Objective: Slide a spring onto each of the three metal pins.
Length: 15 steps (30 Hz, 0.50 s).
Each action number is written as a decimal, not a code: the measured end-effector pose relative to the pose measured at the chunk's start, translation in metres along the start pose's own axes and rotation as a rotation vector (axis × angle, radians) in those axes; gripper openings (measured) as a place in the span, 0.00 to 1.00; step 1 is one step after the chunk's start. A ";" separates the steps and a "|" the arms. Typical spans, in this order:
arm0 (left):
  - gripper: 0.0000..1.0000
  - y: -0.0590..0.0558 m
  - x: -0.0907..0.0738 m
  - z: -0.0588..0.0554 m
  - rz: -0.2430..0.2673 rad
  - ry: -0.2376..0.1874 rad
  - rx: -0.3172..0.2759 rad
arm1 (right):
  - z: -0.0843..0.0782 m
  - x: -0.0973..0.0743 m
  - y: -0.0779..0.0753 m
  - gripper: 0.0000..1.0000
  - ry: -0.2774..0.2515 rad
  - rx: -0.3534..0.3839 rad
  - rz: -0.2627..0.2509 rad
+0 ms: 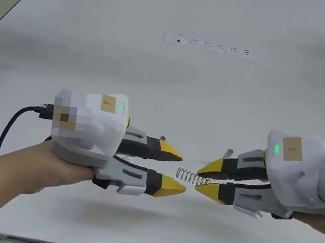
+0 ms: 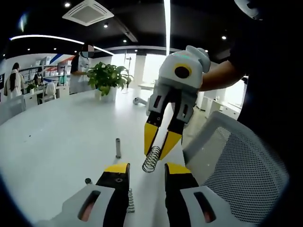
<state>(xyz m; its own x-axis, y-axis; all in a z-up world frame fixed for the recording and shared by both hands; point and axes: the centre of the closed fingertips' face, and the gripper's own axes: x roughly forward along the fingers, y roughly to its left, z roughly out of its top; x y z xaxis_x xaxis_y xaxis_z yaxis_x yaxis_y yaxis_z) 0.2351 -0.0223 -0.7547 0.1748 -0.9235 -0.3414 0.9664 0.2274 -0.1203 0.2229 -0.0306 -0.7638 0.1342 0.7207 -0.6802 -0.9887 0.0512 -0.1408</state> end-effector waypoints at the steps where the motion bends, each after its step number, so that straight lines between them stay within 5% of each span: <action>1: 0.20 0.000 0.001 0.001 -0.003 -0.004 0.004 | 0.000 0.000 0.000 0.07 -0.001 -0.006 0.001; 15: 0.07 -0.008 0.008 0.004 -0.031 -0.018 0.014 | 0.008 -0.002 0.002 0.07 -0.029 -0.045 0.013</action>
<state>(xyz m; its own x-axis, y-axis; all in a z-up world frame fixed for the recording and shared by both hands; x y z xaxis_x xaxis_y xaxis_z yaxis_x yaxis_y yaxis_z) 0.2291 -0.0328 -0.7525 0.1480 -0.9355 -0.3209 0.9739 0.1943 -0.1172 0.2205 -0.0267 -0.7572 0.1185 0.7411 -0.6608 -0.9863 0.0112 -0.1643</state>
